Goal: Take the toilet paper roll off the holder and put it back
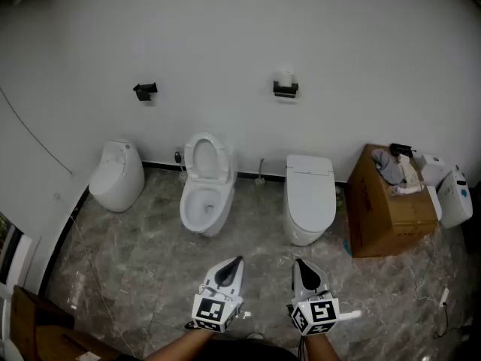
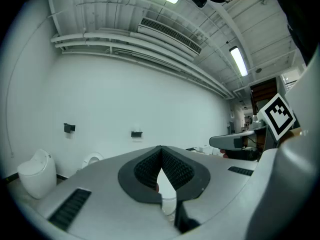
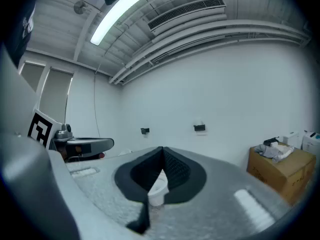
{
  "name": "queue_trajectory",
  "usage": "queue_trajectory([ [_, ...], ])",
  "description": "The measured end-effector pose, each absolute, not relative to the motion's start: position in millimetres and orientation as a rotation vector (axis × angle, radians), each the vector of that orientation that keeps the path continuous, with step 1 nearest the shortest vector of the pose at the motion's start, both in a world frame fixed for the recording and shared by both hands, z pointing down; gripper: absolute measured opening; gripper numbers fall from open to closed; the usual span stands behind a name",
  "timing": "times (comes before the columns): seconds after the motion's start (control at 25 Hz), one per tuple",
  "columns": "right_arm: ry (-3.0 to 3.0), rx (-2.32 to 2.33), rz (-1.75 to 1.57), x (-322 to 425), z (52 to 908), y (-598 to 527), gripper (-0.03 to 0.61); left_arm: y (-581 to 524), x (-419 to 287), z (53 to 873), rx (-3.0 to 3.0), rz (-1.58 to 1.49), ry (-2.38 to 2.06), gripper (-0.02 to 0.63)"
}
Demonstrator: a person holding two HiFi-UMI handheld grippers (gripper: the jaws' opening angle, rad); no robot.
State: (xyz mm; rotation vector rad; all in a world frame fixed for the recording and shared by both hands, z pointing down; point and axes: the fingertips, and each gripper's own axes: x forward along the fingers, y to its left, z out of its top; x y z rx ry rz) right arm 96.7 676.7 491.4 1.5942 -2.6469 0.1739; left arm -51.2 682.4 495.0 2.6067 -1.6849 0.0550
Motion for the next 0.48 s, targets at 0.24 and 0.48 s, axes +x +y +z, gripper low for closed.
queue_trajectory([
  [0.24,-2.67,1.584,0.115,115,490,669,-0.002,671,-38,497,2.592,0.055,-1.711,0.008],
  [0.48,-2.698,1.592,0.094,117,488,647,0.002,646,-38,503,2.593,0.067,-1.696,0.008],
])
